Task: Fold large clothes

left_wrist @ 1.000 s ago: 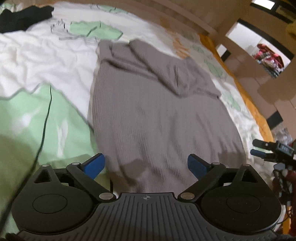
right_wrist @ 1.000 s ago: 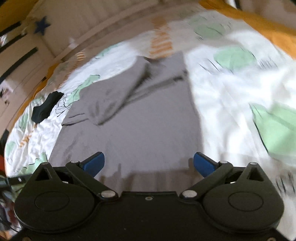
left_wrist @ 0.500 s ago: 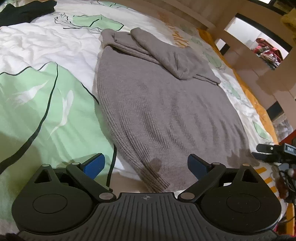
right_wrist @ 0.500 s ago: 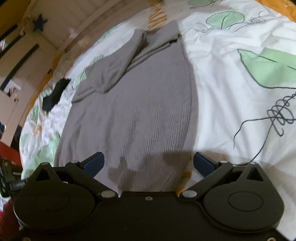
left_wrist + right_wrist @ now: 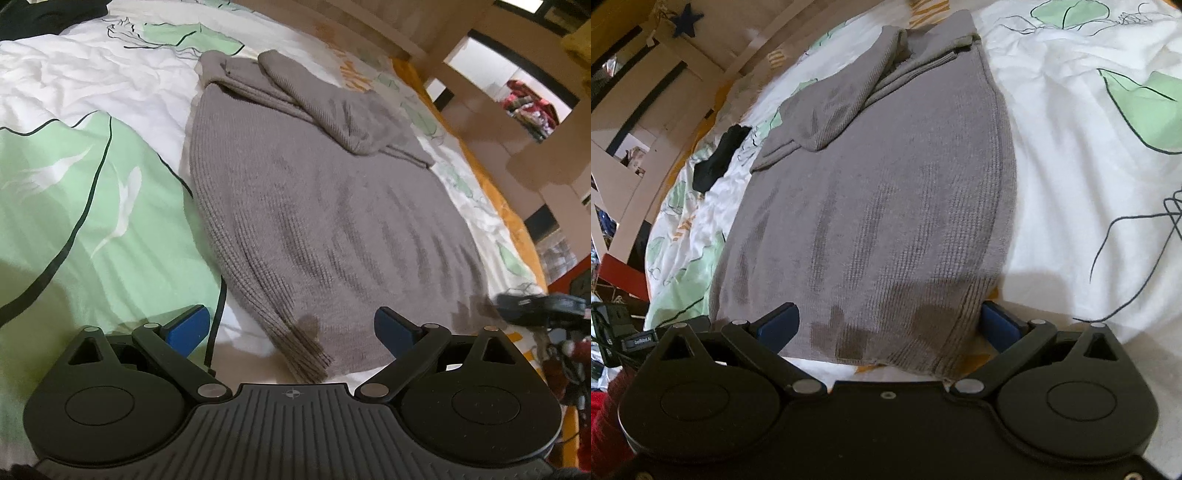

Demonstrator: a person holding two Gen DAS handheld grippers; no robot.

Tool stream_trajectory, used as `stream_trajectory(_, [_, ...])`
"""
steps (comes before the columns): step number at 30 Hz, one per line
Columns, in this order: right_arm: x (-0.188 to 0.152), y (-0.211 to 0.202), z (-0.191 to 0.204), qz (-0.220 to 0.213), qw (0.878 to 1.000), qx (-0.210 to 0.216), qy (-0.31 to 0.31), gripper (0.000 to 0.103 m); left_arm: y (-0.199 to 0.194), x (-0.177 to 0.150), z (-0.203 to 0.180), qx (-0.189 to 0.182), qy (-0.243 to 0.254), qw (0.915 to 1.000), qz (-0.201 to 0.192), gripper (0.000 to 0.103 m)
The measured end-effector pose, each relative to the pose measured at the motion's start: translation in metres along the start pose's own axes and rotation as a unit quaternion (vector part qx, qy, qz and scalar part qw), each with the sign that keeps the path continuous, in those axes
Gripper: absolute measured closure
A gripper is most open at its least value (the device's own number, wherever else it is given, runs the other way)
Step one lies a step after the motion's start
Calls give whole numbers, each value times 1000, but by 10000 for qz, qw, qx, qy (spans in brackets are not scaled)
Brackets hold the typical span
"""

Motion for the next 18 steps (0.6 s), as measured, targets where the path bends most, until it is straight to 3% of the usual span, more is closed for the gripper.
stream_trajectory(1, [0, -2, -3, -44, 9999, -82, 55, 50, -1, 1, 0, -27, -32, 10000, -32, 6])
stream_trajectory(2, [-1, -4, -8, -51, 9998, -144, 133, 75, -2, 1, 0, -54, -69, 9999, -68, 6])
stream_trajectory(3, [-2, -6, -10, -80, 9997, -136, 197, 85, -3, 2, 1, -88, -111, 9998, -102, 6])
stream_trajectory(6, [5, -20, -8, -353, 9991, -240, 43, 86, -8, 5, 3, -168, -300, 9991, -254, 7])
stream_trajectory(9, [5, -29, -13, -342, 9985, -404, -111, 86, -11, 8, 8, -162, -554, 9975, -405, 13])
stream_trajectory(10, [3, -28, -17, -307, 9988, -384, -19, 86, -11, 10, 11, -94, -615, 9972, -423, 18])
stream_trajectory(13, [2, -25, -17, -272, 9988, -398, -17, 86, -10, 8, 19, 452, -680, 9961, -349, 50])
stream_trajectory(14, [2, -24, -16, -262, 9988, -401, -53, 86, -9, 8, 21, 577, -632, 9959, -301, 56])
stream_trajectory(18, [1, -20, -15, -231, 9990, -381, -30, 85, -5, 5, 24, 816, -380, 9959, -117, 62])
Point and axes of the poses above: each gripper's, at about its wrist camera, not at the fingertips, and y roughly the way its jaws point, z to its left, x to its top, the point moved 9 cm from there along y, roughly the way its jaws point, and after that the axes turned 7 degrees about -z, right-handed, at the moved point
